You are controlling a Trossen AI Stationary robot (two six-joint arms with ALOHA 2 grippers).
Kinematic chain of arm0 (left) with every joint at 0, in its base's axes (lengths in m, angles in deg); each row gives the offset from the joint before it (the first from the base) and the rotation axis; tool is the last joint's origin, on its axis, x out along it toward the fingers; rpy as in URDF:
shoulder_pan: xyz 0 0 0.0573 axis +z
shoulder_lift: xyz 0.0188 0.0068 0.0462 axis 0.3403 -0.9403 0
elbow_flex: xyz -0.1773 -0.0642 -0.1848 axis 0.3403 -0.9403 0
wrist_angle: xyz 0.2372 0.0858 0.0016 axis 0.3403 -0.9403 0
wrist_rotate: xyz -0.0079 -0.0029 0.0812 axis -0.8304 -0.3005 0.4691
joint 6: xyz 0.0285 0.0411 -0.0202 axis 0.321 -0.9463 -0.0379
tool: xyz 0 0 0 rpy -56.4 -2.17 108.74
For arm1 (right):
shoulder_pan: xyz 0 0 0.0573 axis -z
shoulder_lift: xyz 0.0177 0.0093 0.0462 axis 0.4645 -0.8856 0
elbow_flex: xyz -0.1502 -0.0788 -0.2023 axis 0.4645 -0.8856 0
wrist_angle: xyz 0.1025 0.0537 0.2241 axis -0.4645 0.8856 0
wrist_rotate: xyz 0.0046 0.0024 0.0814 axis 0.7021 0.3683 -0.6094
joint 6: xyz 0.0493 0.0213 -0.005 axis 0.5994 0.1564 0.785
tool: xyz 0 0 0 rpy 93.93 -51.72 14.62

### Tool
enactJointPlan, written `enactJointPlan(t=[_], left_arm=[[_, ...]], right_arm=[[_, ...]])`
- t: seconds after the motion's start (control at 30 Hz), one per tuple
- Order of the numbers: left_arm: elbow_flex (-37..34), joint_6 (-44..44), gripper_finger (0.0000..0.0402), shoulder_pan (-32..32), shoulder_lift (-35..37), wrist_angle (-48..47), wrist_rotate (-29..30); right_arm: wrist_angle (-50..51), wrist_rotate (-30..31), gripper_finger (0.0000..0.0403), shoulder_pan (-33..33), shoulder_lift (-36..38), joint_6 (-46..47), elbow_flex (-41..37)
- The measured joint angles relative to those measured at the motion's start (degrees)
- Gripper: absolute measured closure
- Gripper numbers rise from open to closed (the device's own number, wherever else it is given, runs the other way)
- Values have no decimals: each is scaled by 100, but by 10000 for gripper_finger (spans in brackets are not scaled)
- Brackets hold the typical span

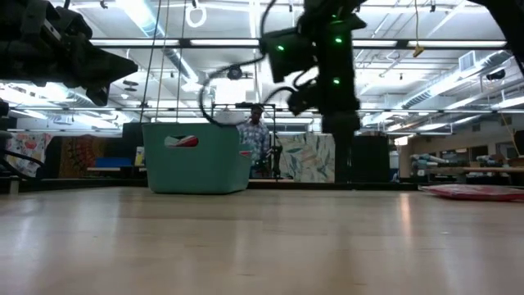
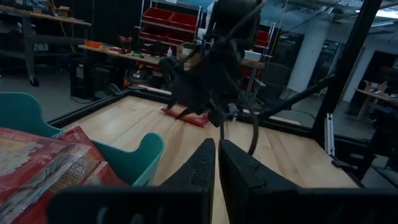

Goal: Sort popcorn bags into baskets
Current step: Put the red popcorn bag into the green bin

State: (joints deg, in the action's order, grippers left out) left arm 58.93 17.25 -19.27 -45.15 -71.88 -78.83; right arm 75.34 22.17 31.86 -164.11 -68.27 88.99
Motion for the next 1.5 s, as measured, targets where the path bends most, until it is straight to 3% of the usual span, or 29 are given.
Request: enactJointPlan(t=[0.37,0.57,0.73,1.0,1.27,1.5], left_arm=[[0,-25,377,0,0,-22,2],[0,-28,377,0,0,-19,2],[0,-26,377,0,0,-19,2],[0,-25,377,0,0,-17,2],[0,-28,377,0,0,-16,2],[0,-4,377,0,0,-19,2]], right_arm=[[-286,-168,266,0,1442,1527,-1824],[65,-719,266,59,2137,2891,-2398],[348,-959,266,57,2243,3677,-2736],[10,-1517,239,-14,2217,3965,-3434],[-214,-1111,183,-143,2202,4391,-3472],[-579,-605,152,230,2145,4663,-3945]])
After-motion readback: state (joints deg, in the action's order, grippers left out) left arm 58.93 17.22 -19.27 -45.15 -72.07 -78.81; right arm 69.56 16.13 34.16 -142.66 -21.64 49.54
